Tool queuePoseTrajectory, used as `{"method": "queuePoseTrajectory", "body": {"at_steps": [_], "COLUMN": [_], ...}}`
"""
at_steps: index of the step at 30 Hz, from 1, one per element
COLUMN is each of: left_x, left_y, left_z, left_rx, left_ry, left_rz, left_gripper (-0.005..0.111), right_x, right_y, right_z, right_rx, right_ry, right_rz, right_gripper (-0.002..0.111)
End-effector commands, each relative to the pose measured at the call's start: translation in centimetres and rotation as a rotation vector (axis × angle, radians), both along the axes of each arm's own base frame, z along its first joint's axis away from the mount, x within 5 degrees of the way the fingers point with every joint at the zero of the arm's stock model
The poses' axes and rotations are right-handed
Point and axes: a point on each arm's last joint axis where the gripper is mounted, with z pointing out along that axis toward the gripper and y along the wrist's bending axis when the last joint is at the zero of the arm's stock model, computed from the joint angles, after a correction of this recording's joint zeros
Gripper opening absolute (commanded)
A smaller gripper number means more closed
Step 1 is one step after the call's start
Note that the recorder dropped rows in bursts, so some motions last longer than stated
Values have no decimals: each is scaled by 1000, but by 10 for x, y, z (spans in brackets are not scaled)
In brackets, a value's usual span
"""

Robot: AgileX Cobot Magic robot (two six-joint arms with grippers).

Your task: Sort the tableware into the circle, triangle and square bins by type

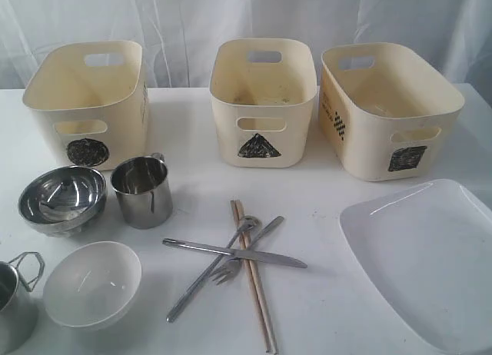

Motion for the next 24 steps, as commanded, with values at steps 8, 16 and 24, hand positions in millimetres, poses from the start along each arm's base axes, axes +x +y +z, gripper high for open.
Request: {"method": "queuePoseTrajectory", "body": {"at_steps": [8,16,24], "left_x": [116,143,128], "left_y": [-12,-5,19], "left_z": [-51,-75,-132], "left_rx": [92,264,-1048], "left_ry": [546,704,463], "left_rz": [-181,-155,409], "left_gripper": [0,0,0], "right_x": [0,0,0], "right_y": [0,0,0], "right_z": [0,0,0], "right_rx": [-6,-6,-6], "right_ry": [-9,-9,-11], "right_rz": [-5,-5,-5], "right_gripper": [0,0,0]}}
